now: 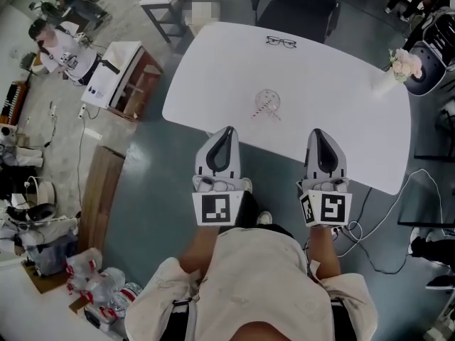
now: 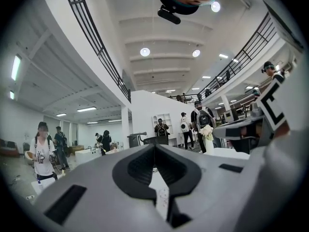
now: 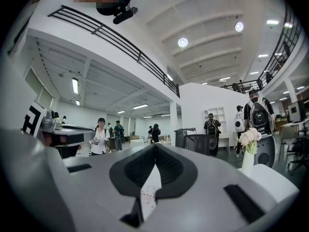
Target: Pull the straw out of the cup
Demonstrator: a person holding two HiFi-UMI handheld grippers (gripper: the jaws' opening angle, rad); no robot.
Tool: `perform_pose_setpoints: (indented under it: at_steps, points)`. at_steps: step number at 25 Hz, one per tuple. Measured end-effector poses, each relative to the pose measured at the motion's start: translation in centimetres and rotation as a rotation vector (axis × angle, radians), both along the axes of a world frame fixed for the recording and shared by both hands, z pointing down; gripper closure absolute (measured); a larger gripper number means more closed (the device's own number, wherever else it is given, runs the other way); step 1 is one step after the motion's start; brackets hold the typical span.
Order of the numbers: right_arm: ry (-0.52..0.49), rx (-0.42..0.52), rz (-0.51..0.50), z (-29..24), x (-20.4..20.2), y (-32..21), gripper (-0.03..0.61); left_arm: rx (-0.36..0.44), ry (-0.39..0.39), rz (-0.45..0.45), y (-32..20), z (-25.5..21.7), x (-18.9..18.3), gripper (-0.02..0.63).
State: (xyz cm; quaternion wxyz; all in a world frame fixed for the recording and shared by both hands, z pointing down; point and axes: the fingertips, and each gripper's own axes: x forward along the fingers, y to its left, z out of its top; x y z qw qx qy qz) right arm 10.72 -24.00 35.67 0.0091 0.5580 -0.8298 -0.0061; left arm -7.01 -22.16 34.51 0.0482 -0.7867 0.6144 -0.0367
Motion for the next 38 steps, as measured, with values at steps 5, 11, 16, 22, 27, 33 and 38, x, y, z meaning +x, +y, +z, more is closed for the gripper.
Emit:
perform_pose_setpoints:
  at_steps: [5, 11, 16, 22, 27, 33, 38]
  points:
    - [0.041, -0.083, -0.013, 3.3, -2.4, -2.9, 0.575, -0.045, 0.029, 0.028, -3.3, 2.6, -1.4, 0.609]
    - [0.080, -0.179, -0.023, 8.1, -4.4, -5.8, 0.567, -0.099, 0.084, 0.064, -6.5, 6.0, -2.0, 0.609]
    - [0.110, -0.265, -0.032, 11.9, -5.3, -7.7, 0.526, -0.148, 0.078, 0.104, -8.8, 8.7, -2.0, 0.608]
    - [0.147, -0.368, -0.047, 16.7, -6.6, -9.8, 0.479, -0.193, 0.077, 0.141, -11.9, 11.7, -2.2, 0.609]
    - [0.172, -0.447, -0.044, 20.6, -6.6, -11.0, 0.458, -0.244, 0.078, 0.156, -13.8, 14.0, -2.2, 0.609]
    - [0.186, -0.495, -0.052, 23.2, -7.3, -12.0, 0.457, -0.256, 0.096, 0.164, -15.4, 15.3, -2.6, 0.609]
    - [0.200, -0.513, -0.052, 24.6, -7.6, -12.6, 0.471, -0.271, 0.090, 0.168, -16.1, 16.1, -2.8, 0.609]
